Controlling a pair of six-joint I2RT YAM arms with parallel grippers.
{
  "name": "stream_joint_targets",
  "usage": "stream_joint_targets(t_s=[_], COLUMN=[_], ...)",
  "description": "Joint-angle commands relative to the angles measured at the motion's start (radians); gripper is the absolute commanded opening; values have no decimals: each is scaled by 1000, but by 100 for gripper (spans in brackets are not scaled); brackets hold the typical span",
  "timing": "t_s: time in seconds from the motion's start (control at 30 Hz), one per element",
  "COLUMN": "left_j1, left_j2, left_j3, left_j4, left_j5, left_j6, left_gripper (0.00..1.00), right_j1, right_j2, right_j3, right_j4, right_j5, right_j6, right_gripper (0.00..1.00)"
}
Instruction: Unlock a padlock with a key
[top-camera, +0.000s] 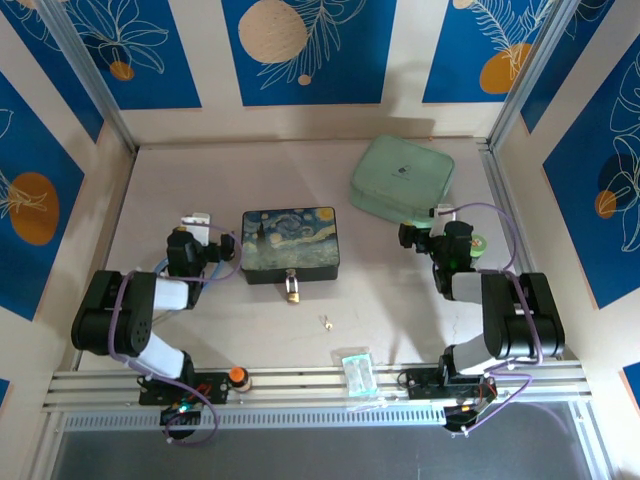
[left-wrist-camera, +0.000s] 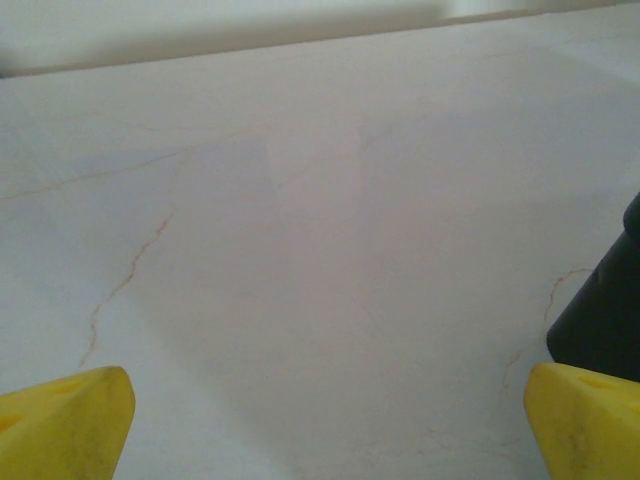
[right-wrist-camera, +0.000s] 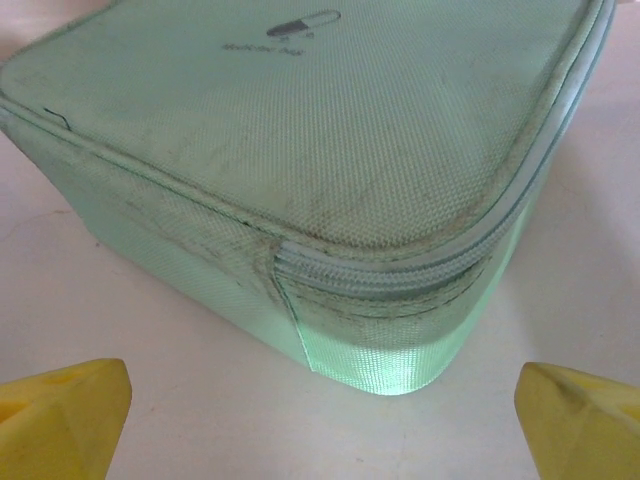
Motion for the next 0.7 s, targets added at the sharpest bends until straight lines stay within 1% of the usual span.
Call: stream_joint_targets(t_s=[0.0,0.07,0.13,0.2,0.23,0.33,0.4,0.47,0.53,0.6,0.67], left_j1=[0,-2,-6,-6,-6,-6,-5,-3,-3,-3,-3], left_j2=[-97,-159,-232,-312,-353,-464,-520,-585,-629,-650,-667], left_j3=[-2,7,13,42,61,114,99,62,34,31,28], left_j4=[-27,-92,-167,-289,-367,-570,-601,-601,-560,-566,-579], left_j5=[-19,-26,-60,-129,-155,-154,-120,-67,33,130,224], left_j6=[5,5,-17,-119,-190,-383,-497,-640,-705,-770,-837], left_gripper=[99,99,99,99,99,99,99,99,99,99,99], right_j1=[4,5,5,5,5,2,-1,-2,-4,-21,-27], right_j2=[-103,-148,-188,-232,-258,-343,-406,-486,-558,-618,-659], right_j3=[39,44,47,56,66,112,141,158,150,126,128], right_j4=[-78,-123,-167,-227,-270,-429,-538,-648,-728,-729,-774], right_j5=[-11,-21,-42,-77,-95,-130,-149,-105,-51,-136,-234], right_j6=[8,9,23,50,76,185,249,387,530,553,558], right_gripper=[99,99,99,99,99,99,99,99,99,99,99])
